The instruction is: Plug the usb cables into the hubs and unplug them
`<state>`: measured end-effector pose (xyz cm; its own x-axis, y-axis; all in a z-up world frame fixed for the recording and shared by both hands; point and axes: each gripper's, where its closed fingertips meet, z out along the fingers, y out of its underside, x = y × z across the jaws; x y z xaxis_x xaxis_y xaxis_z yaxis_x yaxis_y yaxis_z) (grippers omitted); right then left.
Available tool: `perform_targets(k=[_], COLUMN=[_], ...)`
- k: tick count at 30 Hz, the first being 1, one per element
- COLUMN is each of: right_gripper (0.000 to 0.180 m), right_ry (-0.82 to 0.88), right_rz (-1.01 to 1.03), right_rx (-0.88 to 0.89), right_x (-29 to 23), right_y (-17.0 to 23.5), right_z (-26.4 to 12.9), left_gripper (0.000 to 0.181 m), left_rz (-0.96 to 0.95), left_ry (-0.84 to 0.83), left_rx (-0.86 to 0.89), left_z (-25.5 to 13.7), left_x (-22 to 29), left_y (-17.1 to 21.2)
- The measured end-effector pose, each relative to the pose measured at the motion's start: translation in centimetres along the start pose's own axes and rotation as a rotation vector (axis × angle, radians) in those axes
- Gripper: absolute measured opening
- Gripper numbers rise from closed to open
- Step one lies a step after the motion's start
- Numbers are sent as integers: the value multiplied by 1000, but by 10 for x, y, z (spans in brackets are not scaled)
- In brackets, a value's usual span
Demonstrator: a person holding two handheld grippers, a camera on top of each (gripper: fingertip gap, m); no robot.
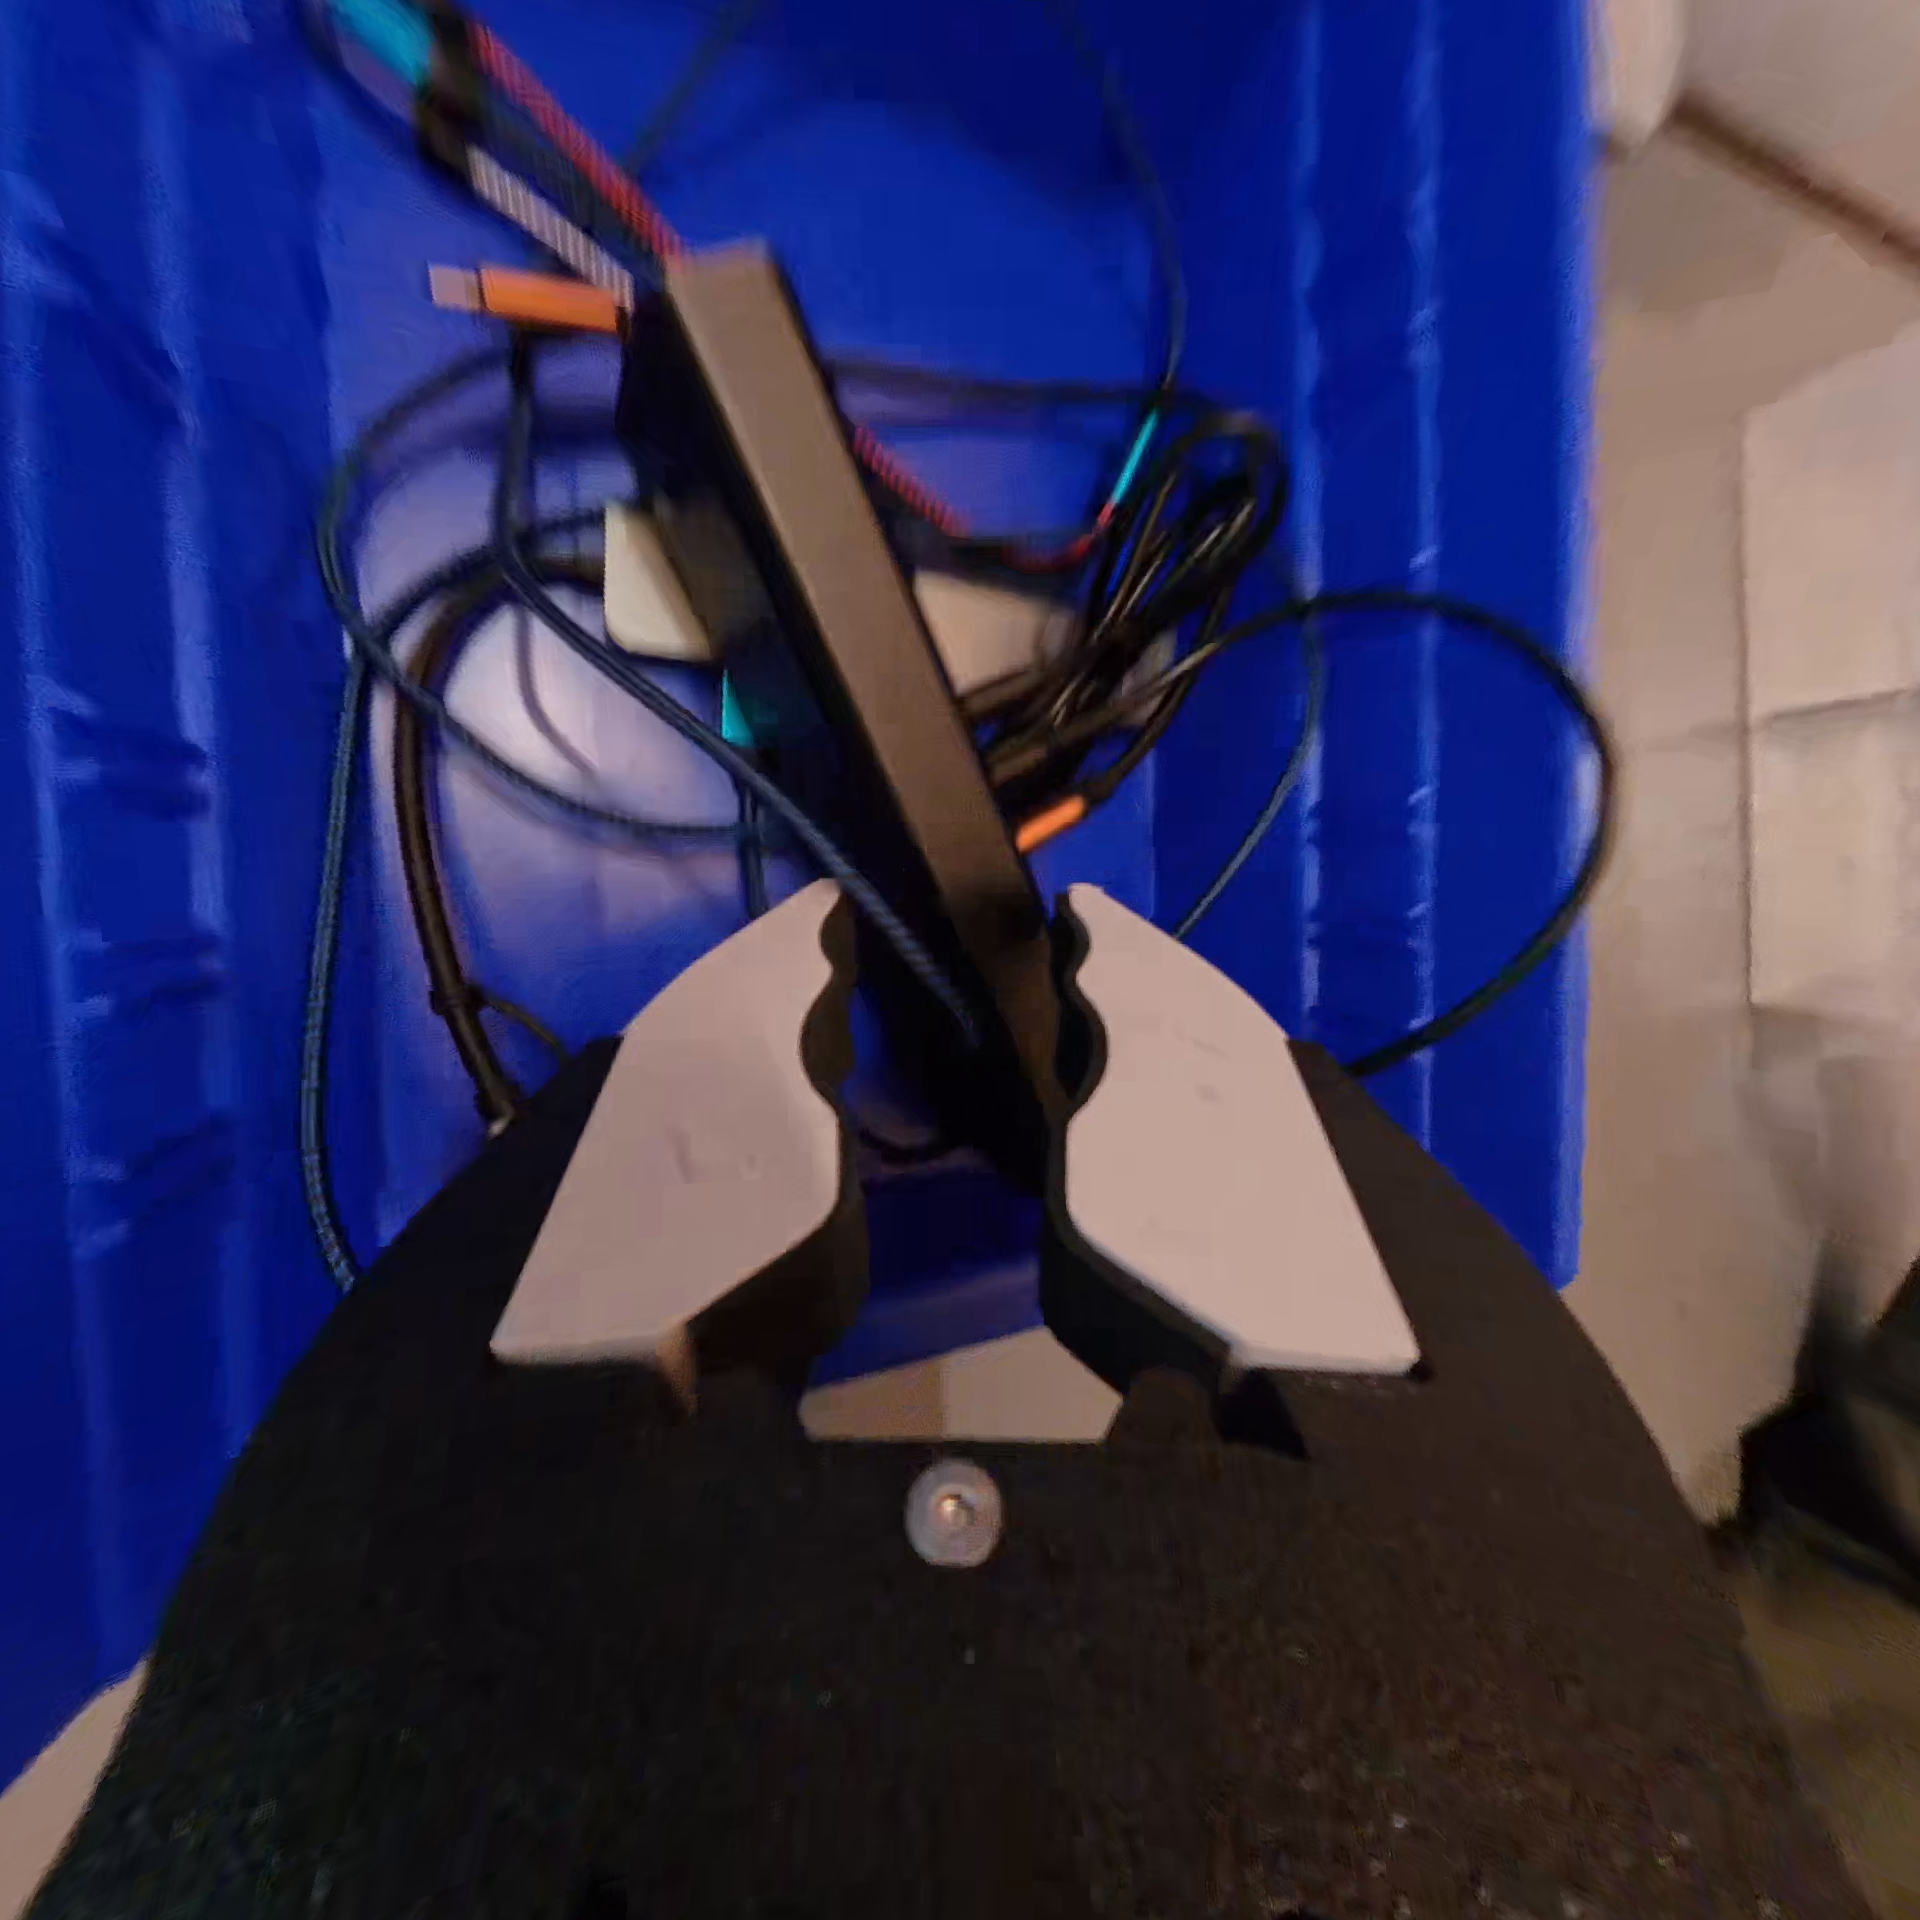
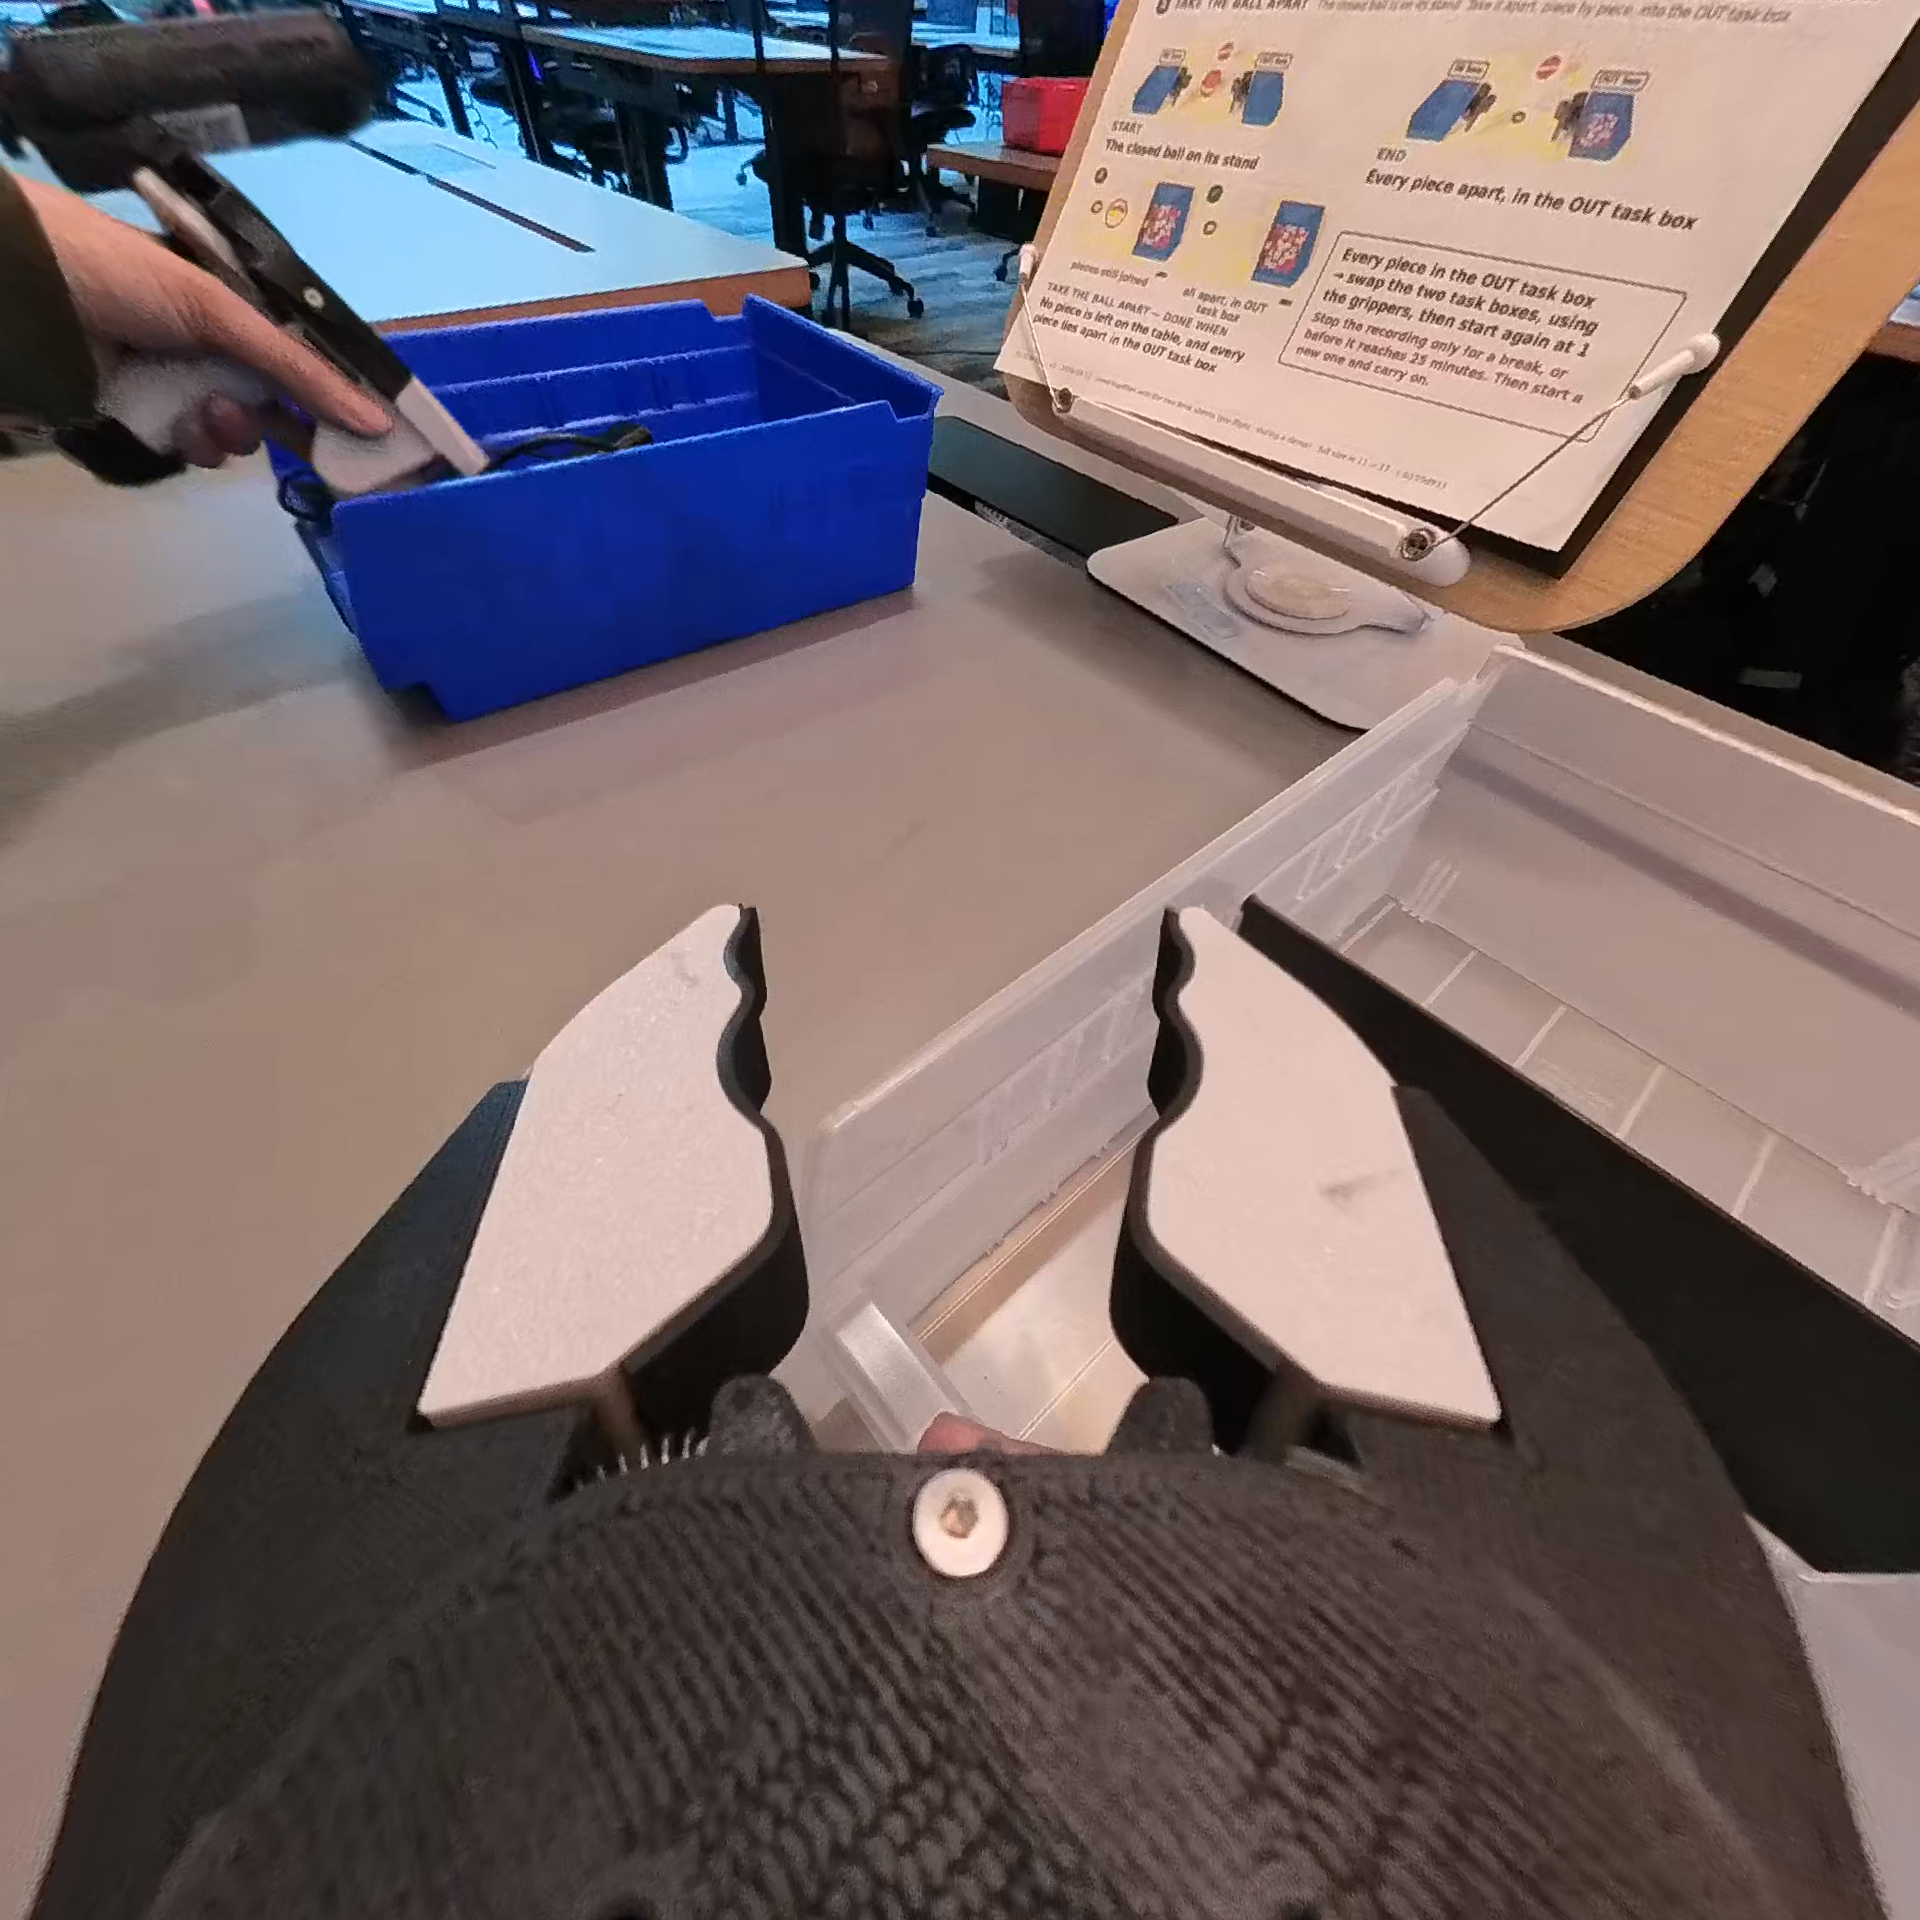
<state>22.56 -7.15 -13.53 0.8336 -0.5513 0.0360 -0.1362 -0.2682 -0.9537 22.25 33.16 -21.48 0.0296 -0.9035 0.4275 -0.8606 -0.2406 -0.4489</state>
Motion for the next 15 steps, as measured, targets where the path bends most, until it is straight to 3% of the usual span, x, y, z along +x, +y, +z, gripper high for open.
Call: perform_targets(k=[2,5,10,15], right_gripper=[73,73,73,73], right_ry=[-2,-1,-9,-24], right_rz=[0,-1,-5,-7], right_rx=[-10,-16,-21,-31], right_x=[0,1,-2,-6], right_y=[3,4,4,7], right_z=[1,2,4,7], left_gripper=[49,55,56,44], left_rz=[-27,-51,40,59], left_ry=[-37,-129,-333,-447], left_rx=[-115,-187,-356,-457], left_z=[1,-1,8,29], left_x=[-4,-7,-5,-11], left_y=[12,15,28,37])
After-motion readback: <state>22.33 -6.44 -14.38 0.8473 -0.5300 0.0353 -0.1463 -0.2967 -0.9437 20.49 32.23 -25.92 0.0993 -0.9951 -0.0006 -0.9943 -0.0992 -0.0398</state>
